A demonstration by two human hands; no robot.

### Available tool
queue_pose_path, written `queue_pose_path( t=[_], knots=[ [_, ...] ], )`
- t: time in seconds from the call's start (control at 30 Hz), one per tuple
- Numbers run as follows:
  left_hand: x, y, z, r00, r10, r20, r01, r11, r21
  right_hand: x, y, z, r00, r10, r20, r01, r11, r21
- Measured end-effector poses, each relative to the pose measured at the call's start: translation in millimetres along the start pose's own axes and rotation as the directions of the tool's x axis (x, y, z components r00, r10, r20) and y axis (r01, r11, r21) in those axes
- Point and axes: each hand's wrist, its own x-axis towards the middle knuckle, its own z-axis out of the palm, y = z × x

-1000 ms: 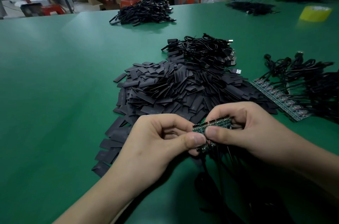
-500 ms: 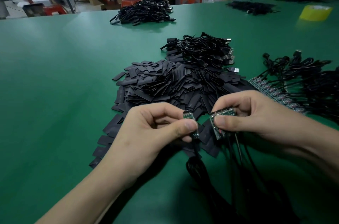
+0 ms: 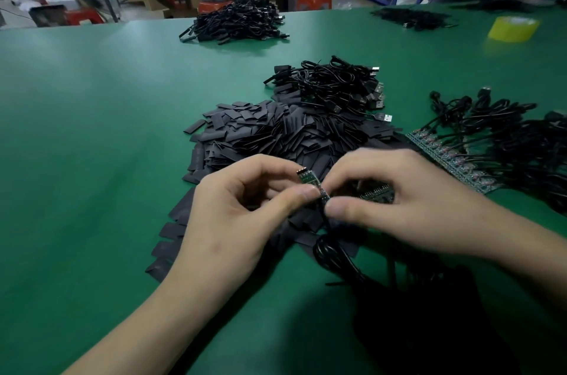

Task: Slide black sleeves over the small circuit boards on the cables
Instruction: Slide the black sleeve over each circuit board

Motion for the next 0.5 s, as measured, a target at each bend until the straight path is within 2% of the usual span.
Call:
queue_pose_path(
  t=[0.07, 0.13, 0.2, 0.23, 0.33, 0.43, 0.5],
  knots=[
    [0, 0, -2, 1.000, 0.007, 0.023, -0.007, 1.000, 0.026, 0, -6, 8, 0.999, 0.031, 0.038, -0.035, 0.994, 0.106],
    [0, 0, -8, 0.996, 0.046, 0.072, -0.056, 0.989, 0.140, 0, -10, 9, 0.995, 0.072, 0.071, -0.091, 0.944, 0.317],
    [0, 0, -16, 0.973, 0.116, 0.197, -0.180, 0.921, 0.346, -2, -14, 4, 0.995, 0.081, 0.057, -0.099, 0.856, 0.507],
    [0, -1, -20, 0.947, 0.146, 0.285, -0.267, 0.851, 0.453, -3, -16, 2, 0.997, 0.074, 0.023, -0.074, 0.820, 0.568],
    [1, -2, -25, 0.864, 0.133, 0.486, -0.450, 0.637, 0.626, -4, -22, -6, 0.985, 0.042, -0.166, 0.076, 0.761, 0.644],
    [0, -3, -24, 0.831, 0.106, 0.546, -0.496, 0.587, 0.640, -2, -27, -22, 0.947, -0.008, -0.322, 0.233, 0.708, 0.667],
    [1, -4, -24, 0.825, 0.108, 0.555, -0.501, 0.592, 0.631, -1, -30, -38, 0.920, -0.071, -0.385, 0.303, 0.751, 0.586]
  ],
)
